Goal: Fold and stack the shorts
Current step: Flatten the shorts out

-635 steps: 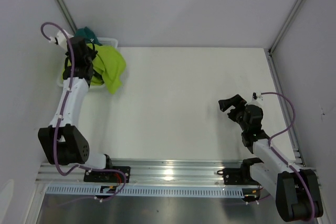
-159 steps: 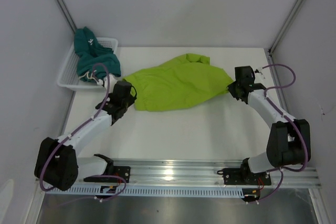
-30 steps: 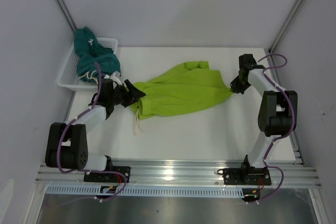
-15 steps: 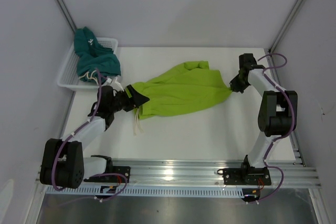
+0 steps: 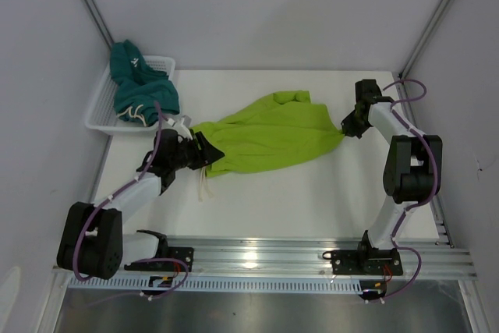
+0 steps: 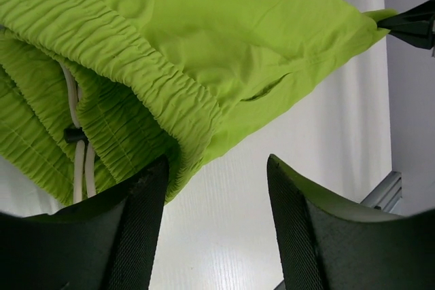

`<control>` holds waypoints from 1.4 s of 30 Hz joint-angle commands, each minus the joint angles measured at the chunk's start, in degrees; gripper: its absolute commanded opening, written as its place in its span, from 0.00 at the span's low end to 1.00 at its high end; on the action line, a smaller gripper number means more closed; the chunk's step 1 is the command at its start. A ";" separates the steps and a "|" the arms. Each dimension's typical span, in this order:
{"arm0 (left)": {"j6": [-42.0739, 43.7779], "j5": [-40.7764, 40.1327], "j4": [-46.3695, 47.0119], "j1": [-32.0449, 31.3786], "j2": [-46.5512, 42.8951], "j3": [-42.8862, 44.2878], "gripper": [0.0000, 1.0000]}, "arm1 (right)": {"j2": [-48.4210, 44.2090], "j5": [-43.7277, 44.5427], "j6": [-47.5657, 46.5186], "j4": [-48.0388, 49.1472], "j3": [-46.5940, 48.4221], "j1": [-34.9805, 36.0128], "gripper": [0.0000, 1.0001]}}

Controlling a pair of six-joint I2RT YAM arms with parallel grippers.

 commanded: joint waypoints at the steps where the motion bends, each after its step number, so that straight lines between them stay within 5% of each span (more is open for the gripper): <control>1: 2.68 -3.22 -2.43 -0.75 0.47 2.41 0.61 | -3.18 -0.44 -0.50 0.67 -0.27 -0.07 0.00; 9: 2.68 -3.48 0.82 -0.84 3.36 2.23 0.48 | -3.71 -1.05 0.03 0.76 -0.62 -0.07 0.00; 12: 2.50 -3.13 2.49 -0.84 4.42 2.59 0.33 | -4.24 -1.23 0.12 0.93 -1.06 0.02 0.00; 15: 1.98 -2.69 3.46 -0.93 5.13 3.11 0.00 | -4.94 -1.32 -0.06 1.11 -1.50 -0.07 0.00; 25: 2.15 -3.04 -4.17 -0.75 2.76 11.29 0.00 | -10.64 -0.26 1.53 -0.92 -1.76 -0.42 0.00; 36: 1.62 -4.36 -10.68 -0.75 -7.34 16.38 0.00 | -28.21 -5.80 -0.76 10.33 -10.55 -0.33 0.00; 42: 2.50 -6.64 -18.22 -0.40 -13.58 23.23 0.00 | -34.72 -5.19 -2.69 7.01 -6.26 -0.42 0.00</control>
